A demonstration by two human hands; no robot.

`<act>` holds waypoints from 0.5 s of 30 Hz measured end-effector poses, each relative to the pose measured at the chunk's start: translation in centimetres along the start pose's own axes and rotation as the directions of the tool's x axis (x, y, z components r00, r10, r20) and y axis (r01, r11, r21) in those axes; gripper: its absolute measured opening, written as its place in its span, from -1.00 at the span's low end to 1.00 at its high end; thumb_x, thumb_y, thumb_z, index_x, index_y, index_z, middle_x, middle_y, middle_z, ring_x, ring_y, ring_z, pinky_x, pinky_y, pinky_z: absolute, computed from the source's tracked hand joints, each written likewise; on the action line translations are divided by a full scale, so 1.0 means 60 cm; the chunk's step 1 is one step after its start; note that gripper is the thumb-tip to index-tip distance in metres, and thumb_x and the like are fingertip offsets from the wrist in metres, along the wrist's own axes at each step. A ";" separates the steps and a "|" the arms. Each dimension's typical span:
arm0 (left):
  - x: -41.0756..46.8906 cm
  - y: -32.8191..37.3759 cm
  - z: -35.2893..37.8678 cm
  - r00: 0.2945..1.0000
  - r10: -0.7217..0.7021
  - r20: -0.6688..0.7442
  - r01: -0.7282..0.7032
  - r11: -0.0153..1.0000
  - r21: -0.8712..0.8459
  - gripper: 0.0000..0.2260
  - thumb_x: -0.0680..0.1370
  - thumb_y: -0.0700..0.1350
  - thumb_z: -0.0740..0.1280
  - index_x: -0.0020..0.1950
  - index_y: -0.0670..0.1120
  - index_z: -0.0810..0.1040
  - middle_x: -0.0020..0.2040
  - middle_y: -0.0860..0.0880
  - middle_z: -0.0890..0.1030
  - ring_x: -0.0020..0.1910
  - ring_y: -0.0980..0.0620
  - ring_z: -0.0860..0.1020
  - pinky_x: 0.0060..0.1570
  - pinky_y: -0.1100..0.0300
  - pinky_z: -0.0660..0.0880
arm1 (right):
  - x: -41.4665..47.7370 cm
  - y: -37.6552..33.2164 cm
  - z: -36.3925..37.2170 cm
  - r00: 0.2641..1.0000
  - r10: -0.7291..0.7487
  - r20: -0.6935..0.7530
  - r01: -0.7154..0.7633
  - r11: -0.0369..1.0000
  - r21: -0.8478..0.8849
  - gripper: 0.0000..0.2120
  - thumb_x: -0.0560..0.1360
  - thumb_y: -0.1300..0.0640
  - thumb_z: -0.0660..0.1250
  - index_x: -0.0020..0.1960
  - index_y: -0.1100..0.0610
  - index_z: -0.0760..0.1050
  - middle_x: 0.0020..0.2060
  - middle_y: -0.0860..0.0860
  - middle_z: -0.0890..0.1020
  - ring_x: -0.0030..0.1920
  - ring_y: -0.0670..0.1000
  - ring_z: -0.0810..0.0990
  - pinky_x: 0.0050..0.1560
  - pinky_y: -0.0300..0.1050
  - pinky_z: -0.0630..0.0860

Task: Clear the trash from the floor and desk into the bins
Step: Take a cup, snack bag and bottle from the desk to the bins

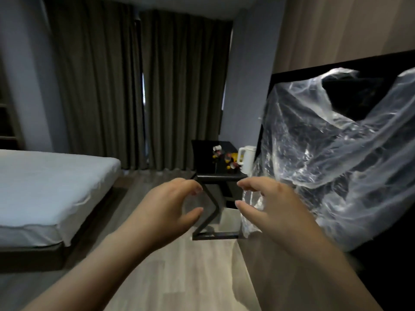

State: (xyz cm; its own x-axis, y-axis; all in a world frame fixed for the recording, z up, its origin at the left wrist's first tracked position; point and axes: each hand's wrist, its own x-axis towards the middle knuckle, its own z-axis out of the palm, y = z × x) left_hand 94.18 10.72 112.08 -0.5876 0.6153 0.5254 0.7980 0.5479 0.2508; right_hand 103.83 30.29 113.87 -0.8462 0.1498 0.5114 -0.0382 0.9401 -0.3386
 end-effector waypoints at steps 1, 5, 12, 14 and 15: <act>0.014 -0.005 0.002 1.000 -0.018 -0.020 0.018 1.000 0.005 -0.64 0.49 0.12 0.31 0.27 0.08 0.47 0.14 0.16 0.53 0.14 0.19 0.50 0.14 0.28 0.44 | 0.019 0.009 0.003 1.000 -0.018 -0.002 0.018 1.000 0.012 -0.68 0.44 -0.03 0.39 0.18 -0.07 0.53 0.02 -0.18 0.59 0.03 -0.19 0.54 0.08 -0.24 0.49; 0.066 -0.020 0.022 0.994 -0.084 -0.070 0.087 0.996 0.033 -0.64 0.47 0.13 0.32 0.24 0.07 0.48 0.11 0.17 0.53 0.10 0.21 0.51 0.13 0.27 0.47 | 0.088 0.058 0.010 0.997 -0.073 0.022 0.071 0.996 0.053 -0.67 0.46 -0.06 0.36 0.21 -0.11 0.50 0.04 -0.22 0.57 0.05 -0.23 0.51 0.05 -0.39 0.40; 0.143 -0.070 0.067 0.984 -0.161 -0.077 0.165 0.985 0.052 -0.66 0.47 0.09 0.35 0.23 0.09 0.48 0.10 0.19 0.54 0.06 0.26 0.49 0.11 0.29 0.47 | 0.177 0.133 0.045 0.995 -0.093 0.030 0.092 0.994 0.056 -0.66 0.46 -0.08 0.34 0.23 -0.11 0.49 0.06 -0.26 0.55 0.07 -0.27 0.48 0.09 -0.36 0.40; 0.166 -0.091 0.080 0.983 -0.166 -0.078 0.170 0.984 0.057 -0.66 0.47 0.12 0.34 0.23 0.10 0.48 0.09 0.20 0.53 0.05 0.26 0.49 0.10 0.30 0.46 | 0.206 0.144 0.063 0.994 -0.098 0.040 0.096 0.994 0.052 -0.66 0.46 -0.08 0.34 0.23 -0.11 0.49 0.06 -0.26 0.55 0.08 -0.26 0.48 0.09 -0.35 0.40; 0.177 -0.103 0.086 0.983 -0.166 -0.076 0.171 0.984 0.058 -0.65 0.47 0.15 0.31 0.22 0.10 0.48 0.09 0.21 0.53 0.05 0.27 0.49 0.09 0.31 0.46 | 0.221 0.147 0.073 0.994 -0.098 0.043 0.096 0.994 0.053 -0.66 0.46 -0.08 0.34 0.23 -0.11 0.49 0.06 -0.25 0.55 0.09 -0.25 0.48 0.10 -0.34 0.40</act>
State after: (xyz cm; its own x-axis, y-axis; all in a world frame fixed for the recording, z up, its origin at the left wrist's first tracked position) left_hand 82.30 16.80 111.89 -0.7000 0.4709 0.5369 0.6770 0.6768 0.2891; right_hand 89.95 39.26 114.22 -0.8603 0.0437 0.5078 -0.1473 0.9325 -0.3298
